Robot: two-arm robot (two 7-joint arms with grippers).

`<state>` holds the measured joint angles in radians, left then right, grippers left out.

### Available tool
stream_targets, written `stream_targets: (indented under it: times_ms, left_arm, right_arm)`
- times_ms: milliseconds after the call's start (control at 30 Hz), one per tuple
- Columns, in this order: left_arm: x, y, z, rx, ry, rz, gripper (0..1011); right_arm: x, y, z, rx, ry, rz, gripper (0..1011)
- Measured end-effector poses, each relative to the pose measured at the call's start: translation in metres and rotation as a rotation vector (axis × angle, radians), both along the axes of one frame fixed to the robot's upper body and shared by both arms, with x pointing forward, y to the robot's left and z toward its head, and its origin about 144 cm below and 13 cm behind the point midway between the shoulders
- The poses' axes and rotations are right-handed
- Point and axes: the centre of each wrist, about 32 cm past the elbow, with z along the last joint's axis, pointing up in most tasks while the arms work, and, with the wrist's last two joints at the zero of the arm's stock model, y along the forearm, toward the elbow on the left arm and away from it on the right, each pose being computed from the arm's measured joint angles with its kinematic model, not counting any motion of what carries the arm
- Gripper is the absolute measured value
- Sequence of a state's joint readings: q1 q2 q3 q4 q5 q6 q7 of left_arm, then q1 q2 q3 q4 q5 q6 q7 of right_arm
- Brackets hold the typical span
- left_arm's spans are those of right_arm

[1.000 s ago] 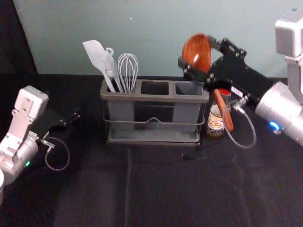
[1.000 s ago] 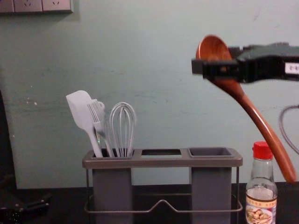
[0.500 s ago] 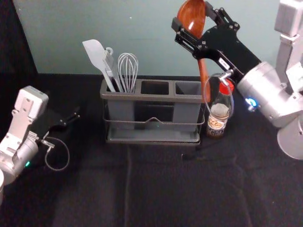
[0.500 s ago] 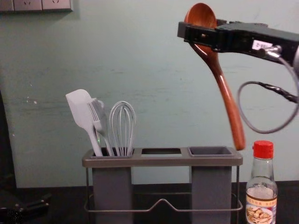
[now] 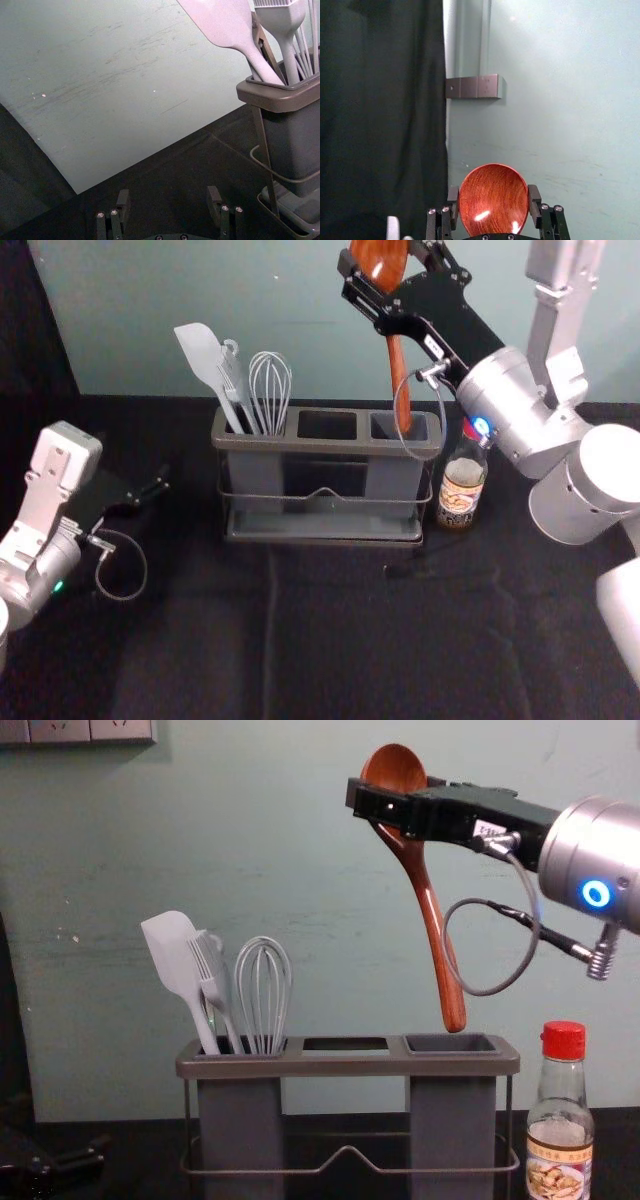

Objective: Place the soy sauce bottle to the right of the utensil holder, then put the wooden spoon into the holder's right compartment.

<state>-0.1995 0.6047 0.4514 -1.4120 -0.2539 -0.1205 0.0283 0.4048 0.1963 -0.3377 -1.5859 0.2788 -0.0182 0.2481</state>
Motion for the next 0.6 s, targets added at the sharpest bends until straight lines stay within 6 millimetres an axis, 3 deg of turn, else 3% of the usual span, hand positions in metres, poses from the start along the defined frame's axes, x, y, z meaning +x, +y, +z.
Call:
stream_targets:
  times_ms: [600]
  left_arm:
    - [0.000, 0.000, 0.000, 0.000, 0.000, 0.000, 1005]
  right_arm:
    - [0.024, 0.006, -0.008, -0.058, 0.001, -0.067, 837]
